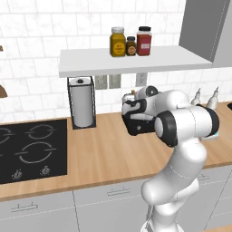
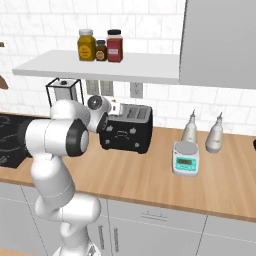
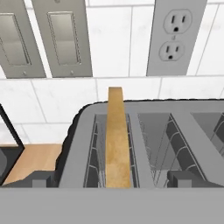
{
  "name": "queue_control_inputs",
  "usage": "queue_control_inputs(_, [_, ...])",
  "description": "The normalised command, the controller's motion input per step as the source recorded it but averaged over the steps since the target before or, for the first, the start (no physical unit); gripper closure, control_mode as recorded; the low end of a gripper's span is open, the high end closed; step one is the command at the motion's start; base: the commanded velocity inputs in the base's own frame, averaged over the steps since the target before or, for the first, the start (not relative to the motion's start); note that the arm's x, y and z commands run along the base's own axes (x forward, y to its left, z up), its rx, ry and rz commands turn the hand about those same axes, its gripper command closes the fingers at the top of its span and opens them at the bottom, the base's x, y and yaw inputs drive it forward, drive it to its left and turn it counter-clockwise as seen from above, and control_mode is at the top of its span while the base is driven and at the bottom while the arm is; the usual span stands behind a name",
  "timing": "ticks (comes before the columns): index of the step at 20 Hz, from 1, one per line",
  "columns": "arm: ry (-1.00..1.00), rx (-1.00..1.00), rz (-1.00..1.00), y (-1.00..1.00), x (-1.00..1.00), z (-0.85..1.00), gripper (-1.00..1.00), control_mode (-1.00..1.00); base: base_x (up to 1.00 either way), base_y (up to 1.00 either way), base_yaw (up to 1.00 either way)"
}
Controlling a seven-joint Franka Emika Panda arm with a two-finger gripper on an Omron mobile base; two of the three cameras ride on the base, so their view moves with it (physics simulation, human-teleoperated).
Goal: Start the toaster. Once the lever pops up, take the bread to the plate on the dining counter.
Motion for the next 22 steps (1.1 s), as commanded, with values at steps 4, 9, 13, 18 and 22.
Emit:
queue_control_inputs(4, [0.02,0.0,0.0,0.0,0.0,-0.04,-1.0,-1.0,0.0,0.0,0.0])
queue_control_inputs(9, [0.0,0.0,0.0,0.0,0.0,0.0,1.0,-1.0,0.0,0.0,0.0])
queue_control_inputs(13, [0.0,0.0,0.0,0.0,0.0,0.0,1.0,-1.0,0.0,0.0,0.0])
queue_control_inputs(18, [0.0,0.0,0.0,0.0,0.0,0.0,1.0,-1.0,0.0,0.0,0.0])
queue_control_inputs(22, [0.0,0.0,0.0,0.0,0.0,0.0,1.0,-1.0,0.0,0.0,0.0])
